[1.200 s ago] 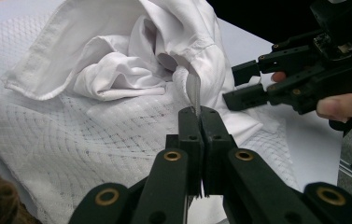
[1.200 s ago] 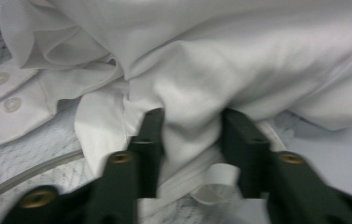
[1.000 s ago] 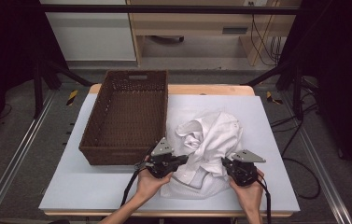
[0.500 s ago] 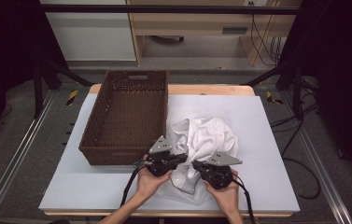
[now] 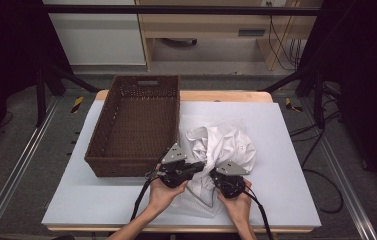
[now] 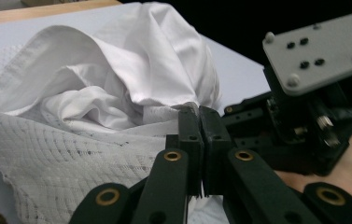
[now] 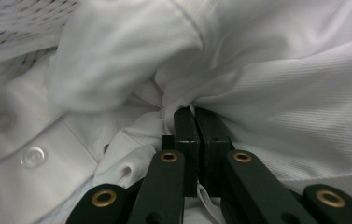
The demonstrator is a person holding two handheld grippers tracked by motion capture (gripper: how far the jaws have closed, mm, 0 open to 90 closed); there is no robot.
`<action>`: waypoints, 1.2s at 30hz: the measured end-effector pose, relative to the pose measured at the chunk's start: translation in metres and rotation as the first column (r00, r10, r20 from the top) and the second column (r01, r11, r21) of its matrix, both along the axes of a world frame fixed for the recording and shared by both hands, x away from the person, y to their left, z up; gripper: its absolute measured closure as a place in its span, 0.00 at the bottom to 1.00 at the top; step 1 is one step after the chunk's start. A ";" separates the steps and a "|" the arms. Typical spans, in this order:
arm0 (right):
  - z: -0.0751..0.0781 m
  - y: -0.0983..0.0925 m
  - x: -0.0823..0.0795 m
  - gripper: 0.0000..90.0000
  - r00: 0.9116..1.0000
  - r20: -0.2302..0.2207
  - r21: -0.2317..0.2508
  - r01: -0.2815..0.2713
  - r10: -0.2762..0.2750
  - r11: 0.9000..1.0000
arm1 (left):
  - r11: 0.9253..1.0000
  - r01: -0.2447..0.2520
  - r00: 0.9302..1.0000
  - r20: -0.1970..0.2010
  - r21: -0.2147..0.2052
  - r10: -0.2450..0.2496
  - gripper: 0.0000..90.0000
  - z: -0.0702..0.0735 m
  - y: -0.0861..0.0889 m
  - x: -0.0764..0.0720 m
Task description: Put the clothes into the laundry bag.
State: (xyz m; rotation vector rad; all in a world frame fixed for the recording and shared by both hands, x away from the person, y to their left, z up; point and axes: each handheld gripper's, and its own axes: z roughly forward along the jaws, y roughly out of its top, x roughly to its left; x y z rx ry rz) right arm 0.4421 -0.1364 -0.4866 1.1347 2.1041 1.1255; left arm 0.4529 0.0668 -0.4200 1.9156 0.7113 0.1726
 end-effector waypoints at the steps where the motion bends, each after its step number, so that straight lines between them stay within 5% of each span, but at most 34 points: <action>1: 0.000 -0.001 0.002 0.98 1.000 -0.007 0.016 -0.004 0.004 1.000 | 1.000 -0.003 1.000 0.003 0.005 0.003 0.98 -0.001 0.001 -0.001; 5: 0.014 -0.014 -0.006 0.85 0.998 -0.022 0.091 -0.054 0.056 0.994 | 1.000 -0.012 1.000 -0.019 -0.005 0.012 0.98 -0.002 0.010 0.002; 8: 0.037 -0.031 -0.020 0.77 0.997 0.032 0.143 -0.078 0.074 0.987 | 1.000 -0.019 1.000 -0.022 0.004 0.019 0.98 -0.004 0.017 0.002; 12: 0.066 -0.051 -0.015 0.53 0.991 0.124 0.129 0.038 -0.054 0.991 | 0.999 -0.023 0.999 -0.030 0.022 0.024 0.98 -0.008 0.025 0.001; 15: 0.066 -0.054 0.011 0.45 0.988 0.096 0.114 0.113 -0.124 0.987 | 0.999 -0.021 0.999 -0.032 0.027 0.022 0.98 -0.009 0.025 0.001; 17: 0.058 -0.052 0.031 0.56 0.986 0.064 0.083 0.146 -0.151 0.986 | 0.999 -0.020 0.999 -0.036 0.025 0.021 0.98 -0.008 0.025 0.002; 19: 0.051 -0.050 0.042 0.85 0.990 0.025 0.062 0.138 -0.139 0.989 | 0.999 -0.022 0.999 -0.038 0.027 0.023 0.98 -0.009 0.024 0.002; 21: 0.050 -0.049 0.041 0.98 0.992 0.008 0.060 0.126 -0.127 0.990 | 0.999 -0.024 0.999 -0.040 0.027 0.025 0.98 -0.010 0.024 0.002; 25: 0.070 -0.050 0.008 0.99 0.991 0.129 0.147 0.003 -0.022 0.989 | 0.999 -0.037 0.998 -0.056 0.006 0.038 0.98 -0.009 0.024 0.004; 28: 0.078 -0.043 -0.013 0.99 0.979 0.164 0.197 -0.150 0.118 0.969 | 0.999 -0.043 0.997 -0.058 -0.001 0.043 0.98 -0.007 0.024 0.005; 32: 0.058 -0.016 -0.030 0.99 0.958 0.111 0.188 -0.281 0.264 0.941 | 0.999 -0.049 0.997 -0.054 -0.005 0.048 0.98 -0.004 0.025 0.005; 36: 0.028 0.008 -0.027 0.99 0.954 0.011 0.114 -0.300 0.300 0.947 | 0.999 -0.042 0.998 -0.040 -0.009 0.042 0.98 -0.001 0.027 0.003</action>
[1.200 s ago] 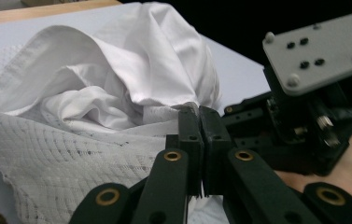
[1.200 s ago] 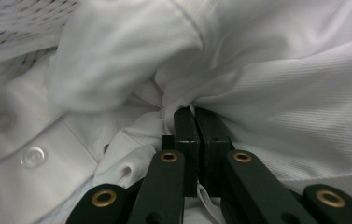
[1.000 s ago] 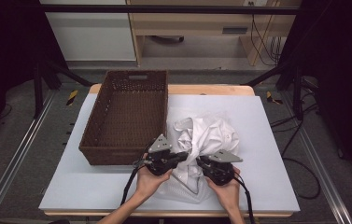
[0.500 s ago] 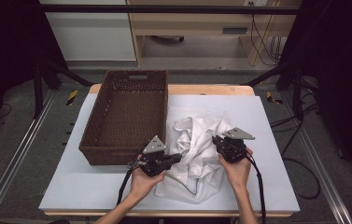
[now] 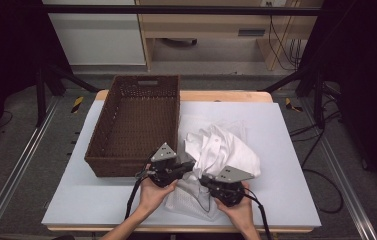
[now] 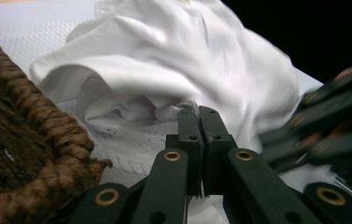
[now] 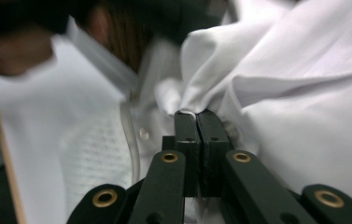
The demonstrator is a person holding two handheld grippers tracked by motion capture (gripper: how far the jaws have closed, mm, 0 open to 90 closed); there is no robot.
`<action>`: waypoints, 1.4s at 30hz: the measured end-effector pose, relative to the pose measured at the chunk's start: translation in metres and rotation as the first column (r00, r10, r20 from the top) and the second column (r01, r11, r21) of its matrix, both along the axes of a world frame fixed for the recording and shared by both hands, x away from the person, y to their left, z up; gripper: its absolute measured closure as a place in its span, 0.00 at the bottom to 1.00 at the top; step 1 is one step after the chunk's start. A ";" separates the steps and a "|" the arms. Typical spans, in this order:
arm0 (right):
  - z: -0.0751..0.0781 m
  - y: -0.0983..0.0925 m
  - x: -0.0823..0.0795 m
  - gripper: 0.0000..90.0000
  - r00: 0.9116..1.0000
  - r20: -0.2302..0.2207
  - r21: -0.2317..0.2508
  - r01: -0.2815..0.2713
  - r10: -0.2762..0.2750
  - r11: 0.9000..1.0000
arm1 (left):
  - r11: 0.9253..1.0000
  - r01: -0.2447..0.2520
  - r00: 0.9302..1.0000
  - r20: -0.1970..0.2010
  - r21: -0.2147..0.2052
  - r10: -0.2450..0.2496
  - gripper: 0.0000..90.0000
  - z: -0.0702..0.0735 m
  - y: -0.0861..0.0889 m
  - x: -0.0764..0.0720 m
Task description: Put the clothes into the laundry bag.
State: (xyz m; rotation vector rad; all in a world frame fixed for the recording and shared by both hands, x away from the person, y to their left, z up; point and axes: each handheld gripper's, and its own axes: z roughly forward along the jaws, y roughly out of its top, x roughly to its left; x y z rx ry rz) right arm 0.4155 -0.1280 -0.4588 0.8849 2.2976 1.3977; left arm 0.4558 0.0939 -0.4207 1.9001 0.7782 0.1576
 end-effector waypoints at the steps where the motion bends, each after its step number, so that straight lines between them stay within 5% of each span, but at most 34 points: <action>1: -0.005 0.004 0.003 0.99 1.000 -0.011 -0.014 0.004 -0.004 1.000 | 1.000 0.007 1.000 0.011 -0.002 -0.007 0.98 0.001 0.000 -0.001; 7: -0.014 0.015 0.026 0.99 0.993 -0.054 -0.077 0.100 -0.104 0.992 | 0.999 0.049 0.998 0.043 0.010 -0.049 0.99 0.005 -0.006 -0.007; 11: -0.022 0.018 0.040 0.99 0.975 -0.039 -0.069 0.216 -0.219 0.974 | 0.998 0.045 0.998 0.035 0.048 -0.047 0.99 -0.003 -0.009 -0.006; 15: -0.016 0.012 0.036 0.90 0.985 -0.046 -0.056 0.162 -0.165 0.985 | 0.999 0.023 0.999 0.024 0.043 -0.024 0.98 -0.006 -0.003 -0.002; 17: -0.005 0.002 0.027 0.85 0.991 -0.056 0.006 0.124 -0.124 0.992 | 0.999 0.011 1.000 0.023 0.045 -0.012 0.98 -0.006 0.000 -0.001; 20: 0.023 -0.022 0.010 0.80 0.993 0.015 0.077 0.118 -0.119 0.990 | 0.999 0.000 1.000 0.024 0.047 -0.001 0.98 -0.006 0.003 0.000; 22: 0.037 -0.035 0.007 0.76 0.985 0.068 0.115 0.150 -0.159 0.982 | 0.999 -0.003 1.000 0.022 0.048 0.002 0.98 -0.006 0.003 0.001; 25: 0.053 -0.051 0.019 0.61 0.959 0.096 0.129 0.253 -0.266 0.959 | 0.998 -0.003 1.000 0.028 0.056 0.001 0.98 -0.006 0.002 0.000; 26: 0.055 -0.054 0.031 0.57 0.946 0.089 0.113 0.301 -0.311 0.947 | 0.998 -0.002 1.000 0.030 0.060 0.000 0.98 -0.006 0.002 0.000; 29: 0.050 -0.053 0.062 0.44 0.927 0.051 0.067 0.367 -0.370 0.928 | 0.998 -0.001 1.000 0.031 0.066 -0.001 0.98 -0.006 0.001 0.001; 31: 0.039 -0.049 0.082 0.48 0.936 -0.033 0.048 0.352 -0.351 0.935 | 0.997 0.001 0.999 0.032 0.075 -0.003 0.98 -0.006 0.000 0.001; 33: 0.028 -0.044 0.092 0.75 0.943 -0.113 0.012 0.315 -0.311 0.949 | 0.996 -0.004 0.999 0.032 0.084 0.001 0.98 -0.006 0.000 0.002; 35: 0.025 -0.043 0.087 0.94 0.948 -0.098 -0.016 0.303 -0.303 0.953 | 0.997 -0.005 1.000 0.030 0.082 0.003 0.98 -0.006 0.001 0.003; 39: 0.045 -0.051 0.060 0.96 0.966 -0.013 0.052 0.258 -0.257 0.965 | 0.997 -0.018 1.000 0.026 0.077 0.016 0.98 -0.005 0.001 0.004; 42: 0.062 -0.050 0.031 0.96 0.988 0.060 0.124 0.132 -0.141 0.983 | 0.998 -0.018 1.000 0.027 0.066 0.016 0.98 -0.002 0.002 0.005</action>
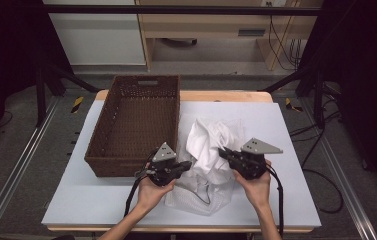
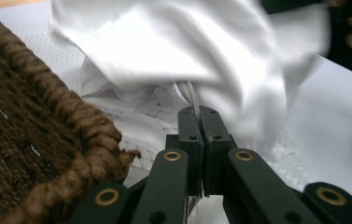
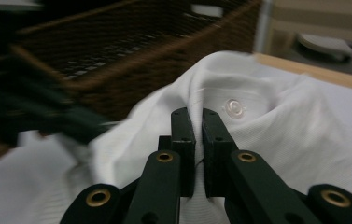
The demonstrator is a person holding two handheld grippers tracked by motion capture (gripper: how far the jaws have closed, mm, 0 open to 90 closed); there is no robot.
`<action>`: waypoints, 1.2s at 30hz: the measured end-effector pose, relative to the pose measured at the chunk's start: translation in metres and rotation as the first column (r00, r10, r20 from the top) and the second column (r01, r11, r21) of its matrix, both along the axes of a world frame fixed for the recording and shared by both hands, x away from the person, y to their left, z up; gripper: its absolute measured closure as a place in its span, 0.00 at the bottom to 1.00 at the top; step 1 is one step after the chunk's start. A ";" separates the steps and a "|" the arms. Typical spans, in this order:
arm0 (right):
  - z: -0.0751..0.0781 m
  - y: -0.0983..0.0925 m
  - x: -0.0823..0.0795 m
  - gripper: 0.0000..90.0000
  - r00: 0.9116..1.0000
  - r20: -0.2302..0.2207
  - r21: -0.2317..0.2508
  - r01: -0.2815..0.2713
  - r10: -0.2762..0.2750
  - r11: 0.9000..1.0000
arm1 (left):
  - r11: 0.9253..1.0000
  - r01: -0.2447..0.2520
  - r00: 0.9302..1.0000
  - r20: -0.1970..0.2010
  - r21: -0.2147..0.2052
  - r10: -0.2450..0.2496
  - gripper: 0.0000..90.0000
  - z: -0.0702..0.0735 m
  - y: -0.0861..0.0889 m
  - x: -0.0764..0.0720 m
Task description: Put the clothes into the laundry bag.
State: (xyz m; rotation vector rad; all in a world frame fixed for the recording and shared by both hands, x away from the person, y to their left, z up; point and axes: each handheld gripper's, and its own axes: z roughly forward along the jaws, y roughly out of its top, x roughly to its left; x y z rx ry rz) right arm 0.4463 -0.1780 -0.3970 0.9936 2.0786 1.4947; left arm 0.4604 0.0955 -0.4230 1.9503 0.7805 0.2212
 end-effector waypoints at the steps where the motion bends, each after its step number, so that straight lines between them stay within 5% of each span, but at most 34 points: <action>1: 0.001 0.003 -0.006 0.96 0.999 0.010 0.004 -0.034 0.034 0.999 | 1.000 -0.002 1.000 0.003 -0.008 0.002 0.98 0.002 0.000 0.000; 6: -0.031 0.041 -0.029 0.96 0.981 -0.045 -0.078 -0.193 0.190 0.978 | 0.999 0.009 0.999 0.038 -0.031 -0.007 0.98 0.015 0.000 -0.004; 10: -0.063 0.064 -0.022 0.96 0.972 -0.129 -0.126 -0.213 0.197 0.969 | 0.998 0.034 0.996 0.078 -0.043 -0.031 0.99 0.021 -0.002 -0.009; 13: -0.071 0.074 -0.010 0.96 0.984 -0.128 -0.172 -0.144 0.122 0.975 | 0.997 0.072 0.993 0.099 -0.042 -0.067 0.99 0.024 -0.005 -0.016; 14: -0.073 0.074 -0.002 0.95 0.991 -0.120 -0.157 -0.083 0.064 0.984 | 0.997 0.072 0.992 0.106 -0.031 -0.069 0.99 0.023 -0.007 -0.018; 16: -0.077 0.076 0.010 0.95 0.997 -0.069 -0.172 0.032 -0.045 0.985 | 0.998 0.067 0.992 0.104 -0.013 -0.065 0.99 0.021 -0.009 -0.018; 20: -0.084 0.079 0.018 0.93 0.997 -0.053 -0.165 0.052 -0.061 0.985 | 0.998 0.051 0.997 0.053 -0.031 -0.050 0.99 0.011 -0.003 -0.009; 24: -0.073 0.068 0.002 0.83 0.998 -0.057 -0.108 -0.009 0.003 0.994 | 0.999 0.029 0.999 0.044 -0.042 -0.027 0.99 0.012 0.004 -0.006; 29: -0.031 0.036 -0.041 0.73 0.999 0.024 -0.042 -0.025 0.026 0.999 | 0.999 0.018 0.999 0.046 -0.028 -0.017 0.98 0.009 0.004 -0.005; 32: -0.004 0.019 -0.056 0.67 0.993 0.113 -0.020 0.029 -0.026 0.999 | 0.999 0.018 0.999 0.044 -0.027 -0.017 0.98 0.009 0.003 -0.005; 35: 0.016 0.006 -0.051 0.41 0.975 0.182 -0.030 0.134 -0.126 0.991 | 1.000 0.019 0.999 0.046 -0.023 -0.017 0.98 0.009 0.003 -0.005; 36: 0.018 0.004 -0.043 0.34 0.975 0.161 -0.048 0.160 -0.151 0.986 | 1.000 0.018 0.999 0.046 -0.022 -0.017 0.98 0.009 0.003 -0.005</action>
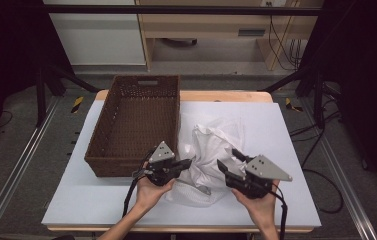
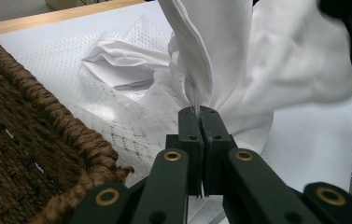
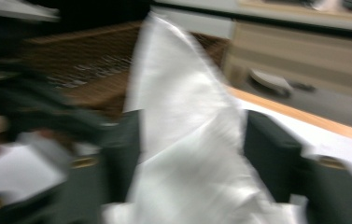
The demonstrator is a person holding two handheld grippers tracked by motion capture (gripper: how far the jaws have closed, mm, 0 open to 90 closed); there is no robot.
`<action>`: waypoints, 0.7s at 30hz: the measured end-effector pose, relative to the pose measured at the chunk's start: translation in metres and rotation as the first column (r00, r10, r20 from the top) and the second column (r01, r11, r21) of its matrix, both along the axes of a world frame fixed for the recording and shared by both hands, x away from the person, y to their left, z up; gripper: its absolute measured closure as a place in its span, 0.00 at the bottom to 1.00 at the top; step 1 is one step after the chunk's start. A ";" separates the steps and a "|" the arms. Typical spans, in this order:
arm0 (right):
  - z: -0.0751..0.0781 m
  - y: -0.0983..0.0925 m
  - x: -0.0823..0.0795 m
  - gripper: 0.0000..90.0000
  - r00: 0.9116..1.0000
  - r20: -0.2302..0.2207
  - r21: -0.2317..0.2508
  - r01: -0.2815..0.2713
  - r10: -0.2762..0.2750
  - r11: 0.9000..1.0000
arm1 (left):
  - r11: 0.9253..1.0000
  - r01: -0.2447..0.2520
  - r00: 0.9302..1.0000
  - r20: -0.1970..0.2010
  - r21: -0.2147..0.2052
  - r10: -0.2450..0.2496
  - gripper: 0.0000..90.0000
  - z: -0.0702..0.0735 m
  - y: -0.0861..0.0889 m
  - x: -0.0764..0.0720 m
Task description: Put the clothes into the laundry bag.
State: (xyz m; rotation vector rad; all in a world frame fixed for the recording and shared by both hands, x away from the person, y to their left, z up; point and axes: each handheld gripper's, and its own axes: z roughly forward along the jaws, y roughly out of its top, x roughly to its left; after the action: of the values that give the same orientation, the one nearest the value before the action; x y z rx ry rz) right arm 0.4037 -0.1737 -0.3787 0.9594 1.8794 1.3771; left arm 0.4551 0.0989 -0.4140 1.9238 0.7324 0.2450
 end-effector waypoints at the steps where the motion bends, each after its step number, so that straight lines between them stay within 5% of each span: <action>1: -0.001 -0.001 0.010 0.30 0.999 -0.031 -0.014 0.013 -0.013 1.000 | 1.000 0.001 1.000 -0.001 0.000 -0.001 0.98 0.000 0.000 0.000; 6: -0.032 0.011 0.053 0.35 0.985 -0.161 -0.032 -0.073 0.066 0.997 | 1.000 0.002 1.000 -0.003 0.002 -0.002 0.98 0.001 0.001 0.001; 10: -0.040 0.017 0.063 0.70 0.986 -0.148 -0.016 -0.085 0.081 0.996 | 1.000 -0.002 1.000 -0.006 0.006 0.002 0.98 0.000 0.001 0.001; 13: -0.037 0.013 0.058 0.90 0.983 -0.158 -0.006 -0.093 0.091 0.996 | 1.000 -0.007 1.000 -0.009 0.001 0.007 0.98 0.001 0.002 0.002; 17: -0.031 0.013 0.032 0.90 0.986 -0.092 -0.016 -0.141 0.139 0.990 | 1.000 -0.016 1.000 -0.011 -0.009 0.016 0.98 0.004 0.004 0.002; 21: -0.038 0.025 0.008 0.90 0.968 -0.083 -0.070 -0.243 0.237 0.968 | 1.000 -0.015 1.000 -0.010 -0.027 0.015 0.98 0.010 0.005 0.000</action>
State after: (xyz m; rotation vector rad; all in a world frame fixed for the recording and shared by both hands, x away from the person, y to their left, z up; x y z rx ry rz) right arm 0.4118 -0.1488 -0.4163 0.7725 2.1474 1.4068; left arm 0.4553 0.1044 -0.4044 1.8952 0.7535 0.2341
